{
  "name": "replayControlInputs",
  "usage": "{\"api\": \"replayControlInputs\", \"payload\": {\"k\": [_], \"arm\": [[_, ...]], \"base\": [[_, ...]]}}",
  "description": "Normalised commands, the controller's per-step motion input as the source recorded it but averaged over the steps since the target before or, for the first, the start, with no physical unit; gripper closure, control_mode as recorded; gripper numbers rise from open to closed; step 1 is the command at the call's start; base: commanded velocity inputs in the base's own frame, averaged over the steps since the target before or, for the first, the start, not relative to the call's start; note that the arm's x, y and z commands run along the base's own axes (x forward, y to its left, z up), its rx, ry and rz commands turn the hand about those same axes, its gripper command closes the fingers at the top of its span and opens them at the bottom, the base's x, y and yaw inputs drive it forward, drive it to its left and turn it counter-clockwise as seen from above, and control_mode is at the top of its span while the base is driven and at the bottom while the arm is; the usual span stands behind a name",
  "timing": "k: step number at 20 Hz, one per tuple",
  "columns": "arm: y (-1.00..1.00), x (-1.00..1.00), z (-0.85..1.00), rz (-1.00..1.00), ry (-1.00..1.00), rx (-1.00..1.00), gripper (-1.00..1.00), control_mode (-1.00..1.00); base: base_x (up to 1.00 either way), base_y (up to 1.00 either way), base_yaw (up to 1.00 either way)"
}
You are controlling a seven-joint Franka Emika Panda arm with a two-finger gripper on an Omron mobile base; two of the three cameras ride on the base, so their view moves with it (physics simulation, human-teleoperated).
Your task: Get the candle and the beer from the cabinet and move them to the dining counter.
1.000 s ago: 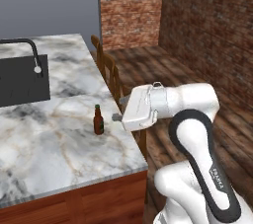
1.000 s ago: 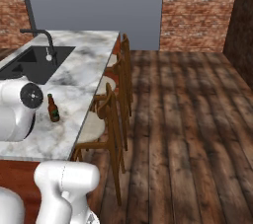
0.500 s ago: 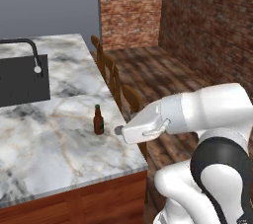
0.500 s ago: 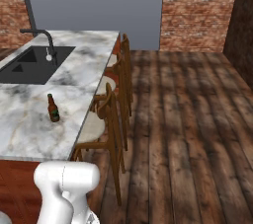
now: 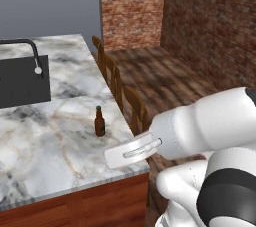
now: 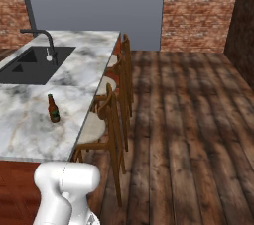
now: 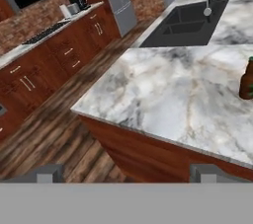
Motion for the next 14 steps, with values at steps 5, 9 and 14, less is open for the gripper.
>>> {"api": "replayControlInputs", "payload": {"k": [5,9,14], "arm": [[0.01,0.0,-0.02,0.0,0.0,0.0,-1.0,-1.0],[0.12,-0.05,-0.19,0.0,0.04,-0.01,-1.0,1.0],[0.0,0.0,0.0,0.0,0.0,0.0,-1.0,1.0]], "base": [[0.0,0.0,0.0],[-0.09,0.15,0.0],[-0.59,0.7,0.06]]}}
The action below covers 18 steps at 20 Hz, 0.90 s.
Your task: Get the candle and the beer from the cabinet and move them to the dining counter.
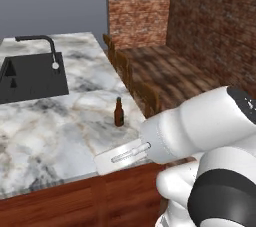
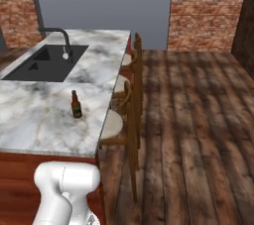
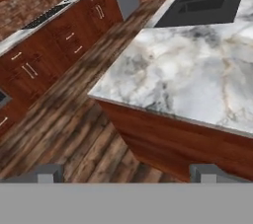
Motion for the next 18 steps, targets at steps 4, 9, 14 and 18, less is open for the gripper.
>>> {"api": "replayControlInputs", "payload": {"k": [4,9,14,18], "arm": [[0.0,0.0,0.0,0.0,0.0,0.0,-1.0,1.0],[0.0,0.0,0.0,0.0,0.0,0.0,-1.0,1.0],[0.0,0.0,0.0,0.0,0.0,0.0,-1.0,1.0],[0.0,0.0,0.0,0.0,0.0,0.0,-1.0,1.0]], "base": [[-0.56,0.83,0.13],[-0.41,0.98,0.13],[-0.27,1.0,0.14],[-0.06,1.0,0.17]]}}
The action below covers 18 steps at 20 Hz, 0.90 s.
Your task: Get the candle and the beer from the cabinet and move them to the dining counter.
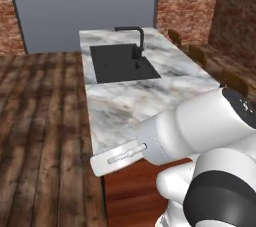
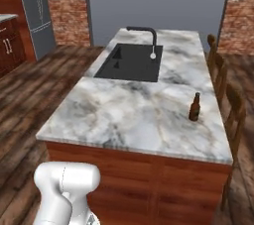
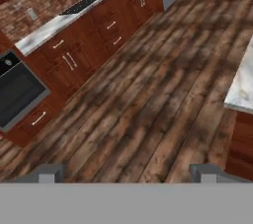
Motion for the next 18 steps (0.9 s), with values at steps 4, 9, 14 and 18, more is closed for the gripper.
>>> {"api": "replayControlInputs", "payload": {"k": [4,9,14,18], "arm": [[0.0,0.0,0.0,0.0,0.0,0.0,-1.0,1.0],[0.0,0.0,0.0,0.0,0.0,0.0,-1.0,1.0],[0.0,0.0,0.0,0.0,0.0,0.0,-1.0,1.0],[0.0,0.0,0.0,0.0,0.0,0.0,-1.0,1.0]], "base": [[0.0,1.0,0.19],[0.02,1.0,0.18],[0.2,0.87,0.13],[0.49,0.72,0.04]]}}
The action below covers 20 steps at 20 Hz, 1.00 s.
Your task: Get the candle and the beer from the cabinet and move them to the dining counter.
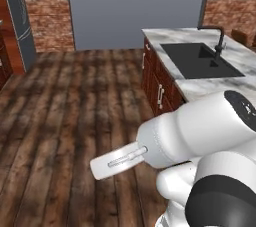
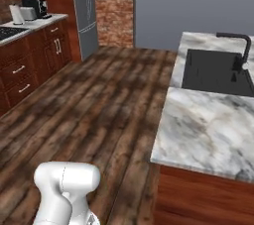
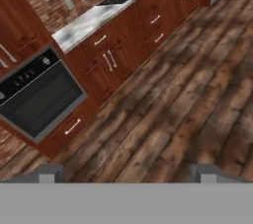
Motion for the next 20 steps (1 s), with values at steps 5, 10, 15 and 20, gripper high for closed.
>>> {"api": "replayControlInputs", "payload": {"k": [5,10,15,20], "arm": [[0.0,0.0,0.0,0.0,0.0,0.0,-1.0,1.0],[0.0,0.0,0.0,0.0,0.0,0.0,-1.0,1.0],[0.0,0.0,0.0,0.0,0.0,0.0,-1.0,1.0],[0.0,0.0,0.0,0.0,0.0,0.0,-1.0,1.0]], "base": [[0.79,0.54,-0.02],[0.9,0.59,-0.1],[0.91,0.71,-0.17],[0.88,0.79,-0.21]]}}
